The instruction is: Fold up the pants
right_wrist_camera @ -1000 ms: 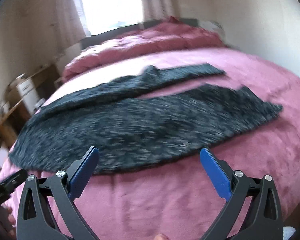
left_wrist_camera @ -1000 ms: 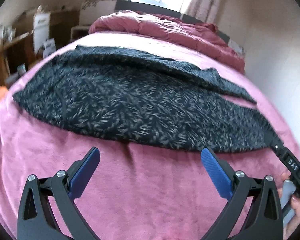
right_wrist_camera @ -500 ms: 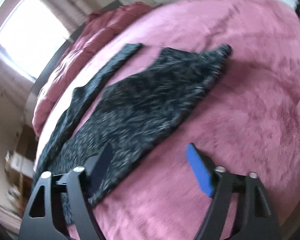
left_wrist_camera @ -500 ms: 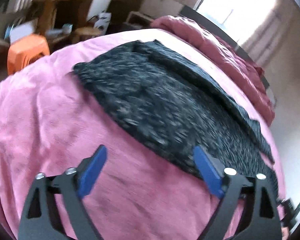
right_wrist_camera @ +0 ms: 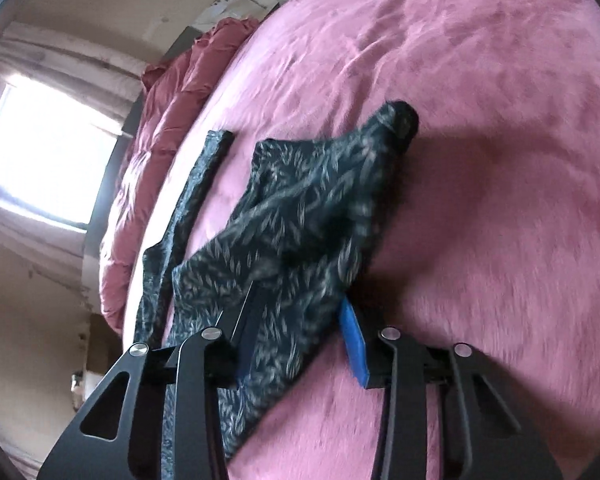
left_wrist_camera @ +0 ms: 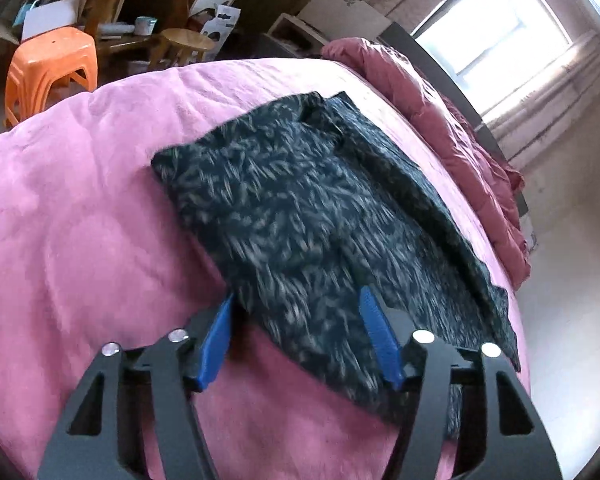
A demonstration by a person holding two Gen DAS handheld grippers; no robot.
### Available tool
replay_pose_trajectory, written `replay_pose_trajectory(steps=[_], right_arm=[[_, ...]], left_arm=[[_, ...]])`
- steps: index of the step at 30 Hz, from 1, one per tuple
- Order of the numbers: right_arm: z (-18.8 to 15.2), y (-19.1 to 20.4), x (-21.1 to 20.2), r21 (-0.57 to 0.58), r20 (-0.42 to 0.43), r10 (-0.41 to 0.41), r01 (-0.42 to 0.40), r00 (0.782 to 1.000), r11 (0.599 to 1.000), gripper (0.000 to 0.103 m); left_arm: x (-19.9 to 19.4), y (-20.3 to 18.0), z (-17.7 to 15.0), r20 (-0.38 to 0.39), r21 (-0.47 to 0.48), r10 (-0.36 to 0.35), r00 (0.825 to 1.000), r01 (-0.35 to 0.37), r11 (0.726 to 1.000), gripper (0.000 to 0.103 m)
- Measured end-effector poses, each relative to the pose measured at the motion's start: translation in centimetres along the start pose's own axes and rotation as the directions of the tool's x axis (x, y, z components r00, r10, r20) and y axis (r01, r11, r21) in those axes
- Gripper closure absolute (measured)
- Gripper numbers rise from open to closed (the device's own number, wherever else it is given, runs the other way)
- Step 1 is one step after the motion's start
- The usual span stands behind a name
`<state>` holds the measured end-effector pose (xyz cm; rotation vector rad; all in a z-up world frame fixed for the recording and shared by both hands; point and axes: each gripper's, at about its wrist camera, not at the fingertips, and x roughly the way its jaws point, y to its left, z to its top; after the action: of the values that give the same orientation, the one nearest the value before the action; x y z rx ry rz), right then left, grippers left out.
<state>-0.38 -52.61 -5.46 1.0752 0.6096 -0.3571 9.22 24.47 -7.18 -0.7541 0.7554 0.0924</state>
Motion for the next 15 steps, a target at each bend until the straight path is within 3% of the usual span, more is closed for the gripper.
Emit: replay_pose_trajectory(steps=[1,3,4,5,6,7,15], right_arm=[[0.4,0.0,0.3,-0.013,-0.005,0.004,-0.005,1.000,1.000,0.068],[1.2,-0.3,0.6,-0.028,-0.013,0.020,-0.020,1.000,0.999,0.068],[1.6,-0.3,0.7,-0.025,-0.014,0.033,-0.033,0.999,0.999,0.071],[2.0,-0.5,0.8,-0.026,-0.013,0.038,-0.038,0.999,0.999,0.076],[2.3,-0.7,0.8,-0.035,-0.016,0.021,-0.022,1.000,0.999,0.088],[2.6,-0.8,1.0,-0.047,-0.020,0.009,-0.010,1.000,0.999,0.095],[3.6,0.3,-2.6,-0.193,0.010,0.014,-0.012,1.000,0.981,0.097]], left_arm=[[0.1,0.1,0.2,0.001,0.000,0.005,1.000,-0.005,1.000,0.051],[0.5,0.4,0.8,0.001,-0.008,0.025,1.000,-0.025,1.000,0.070],[0.6,0.6,1.1,-0.001,-0.015,0.042,0.999,-0.042,0.999,0.075],[0.8,0.7,1.3,-0.009,-0.020,0.050,0.999,-0.050,0.999,0.084],[0.8,0.8,1.4,-0.014,-0.021,0.056,0.998,-0.057,0.998,0.095],[0.8,0.8,1.5,-0.019,-0.019,0.054,0.998,-0.055,0.998,0.097],[-4.5,0.3,1.8,0.007,0.022,0.006,1.000,-0.006,1.000,0.099]])
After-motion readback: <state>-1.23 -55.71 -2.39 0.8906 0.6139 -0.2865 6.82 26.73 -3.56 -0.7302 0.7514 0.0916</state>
